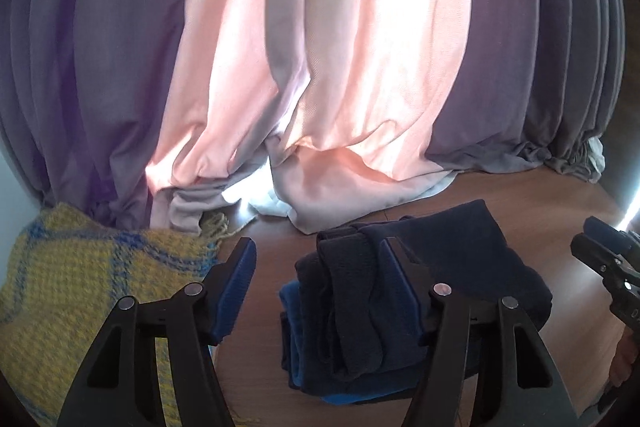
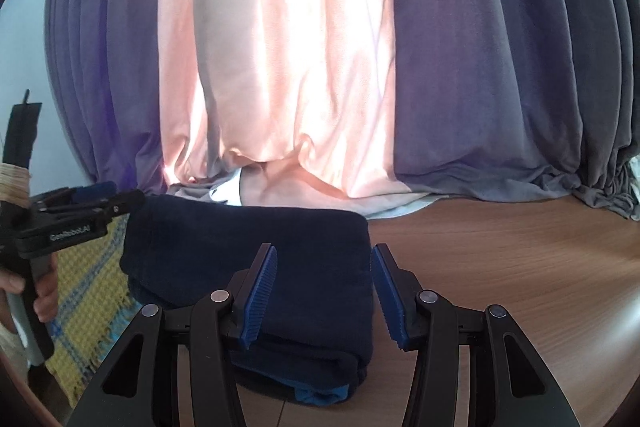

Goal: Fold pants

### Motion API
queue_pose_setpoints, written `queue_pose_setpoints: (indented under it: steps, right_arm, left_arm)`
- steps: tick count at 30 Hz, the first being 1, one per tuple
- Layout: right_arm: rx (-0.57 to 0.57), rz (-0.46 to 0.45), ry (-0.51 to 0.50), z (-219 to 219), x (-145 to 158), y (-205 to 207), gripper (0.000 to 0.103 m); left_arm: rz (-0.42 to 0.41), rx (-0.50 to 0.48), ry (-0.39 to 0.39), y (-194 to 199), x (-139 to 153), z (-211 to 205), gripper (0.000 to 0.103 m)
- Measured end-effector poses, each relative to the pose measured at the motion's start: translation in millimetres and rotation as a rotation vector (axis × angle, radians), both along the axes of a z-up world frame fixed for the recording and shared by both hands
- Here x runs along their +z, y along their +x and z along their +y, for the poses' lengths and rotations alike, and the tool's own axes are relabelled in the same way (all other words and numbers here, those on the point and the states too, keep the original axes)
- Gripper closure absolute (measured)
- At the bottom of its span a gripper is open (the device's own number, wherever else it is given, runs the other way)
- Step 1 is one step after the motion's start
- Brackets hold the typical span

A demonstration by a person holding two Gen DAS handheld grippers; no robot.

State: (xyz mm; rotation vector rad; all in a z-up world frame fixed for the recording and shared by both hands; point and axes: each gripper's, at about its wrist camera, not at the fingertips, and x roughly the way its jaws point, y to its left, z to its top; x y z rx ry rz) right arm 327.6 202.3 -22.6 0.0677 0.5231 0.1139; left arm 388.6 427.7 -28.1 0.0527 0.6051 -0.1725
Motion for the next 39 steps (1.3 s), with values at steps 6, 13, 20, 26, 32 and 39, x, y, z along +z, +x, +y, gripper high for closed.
queue_pose_setpoints:
  steps: [6, 13, 20, 26, 32, 39]
  right_arm:
    - [-0.004, -0.02, 0.008, -12, 7, -10, 0.04]
    - [0.003, -0.06, 0.006, -36, 22, -42, 0.024]
    - [0.018, -0.098, -0.022, -64, 37, -94, 0.012]
    - [0.04, -0.092, -0.039, -93, 41, -144, 0.012]
    - [0.047, -0.081, -0.056, -118, 39, -190, 0.012]
    - [0.053, -0.066, -0.063, -139, 33, -235, 0.012]
  left_arm:
    - [-0.104, 0.044, 0.036, -40, 18, -14, 0.026]
    - [-0.169, 0.065, -0.028, -103, 41, -40, 0.006]
    - [-0.205, 0.086, -0.043, -172, 50, -84, 0.0]
    - [-0.199, 0.089, -0.041, -225, 46, -118, 0.0]
    - [-0.175, 0.108, -0.036, -274, 34, -142, 0.0]
    - [-0.158, 0.114, -0.042, -319, 25, -161, 0.0]
